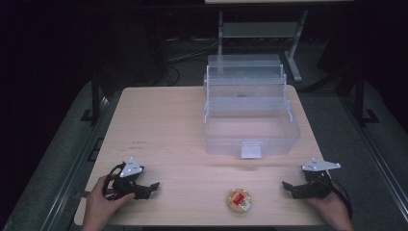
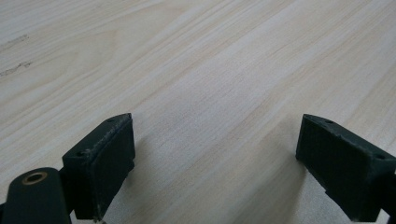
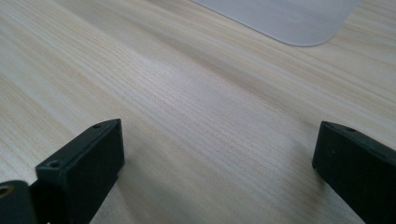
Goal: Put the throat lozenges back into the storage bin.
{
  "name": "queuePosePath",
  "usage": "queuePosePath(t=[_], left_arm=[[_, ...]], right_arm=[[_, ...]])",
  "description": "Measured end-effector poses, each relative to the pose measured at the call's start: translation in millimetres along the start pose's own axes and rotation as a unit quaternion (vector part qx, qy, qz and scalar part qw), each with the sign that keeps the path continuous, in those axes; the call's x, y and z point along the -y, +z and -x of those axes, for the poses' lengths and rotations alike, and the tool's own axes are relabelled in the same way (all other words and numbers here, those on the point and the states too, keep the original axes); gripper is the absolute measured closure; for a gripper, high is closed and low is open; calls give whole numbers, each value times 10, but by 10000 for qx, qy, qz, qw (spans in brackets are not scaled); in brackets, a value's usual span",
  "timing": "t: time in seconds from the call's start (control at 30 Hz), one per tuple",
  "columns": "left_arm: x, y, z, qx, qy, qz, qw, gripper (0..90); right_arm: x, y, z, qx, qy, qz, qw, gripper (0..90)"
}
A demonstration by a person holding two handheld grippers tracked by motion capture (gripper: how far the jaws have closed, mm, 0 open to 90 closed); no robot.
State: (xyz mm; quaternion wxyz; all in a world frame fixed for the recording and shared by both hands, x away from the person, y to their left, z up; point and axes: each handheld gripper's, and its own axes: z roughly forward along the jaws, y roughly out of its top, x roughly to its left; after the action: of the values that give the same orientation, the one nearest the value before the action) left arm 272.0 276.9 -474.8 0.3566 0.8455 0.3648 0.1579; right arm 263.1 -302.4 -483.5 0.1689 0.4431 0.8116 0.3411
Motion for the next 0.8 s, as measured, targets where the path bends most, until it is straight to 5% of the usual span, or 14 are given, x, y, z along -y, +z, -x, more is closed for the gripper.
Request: queuePosePath(t=[0.8], left_arm=[[-7,5,1,-15,-19,-10,10000,107]], right_arm=[[-184,4,-137,-282,-258,-268,9989,17]])
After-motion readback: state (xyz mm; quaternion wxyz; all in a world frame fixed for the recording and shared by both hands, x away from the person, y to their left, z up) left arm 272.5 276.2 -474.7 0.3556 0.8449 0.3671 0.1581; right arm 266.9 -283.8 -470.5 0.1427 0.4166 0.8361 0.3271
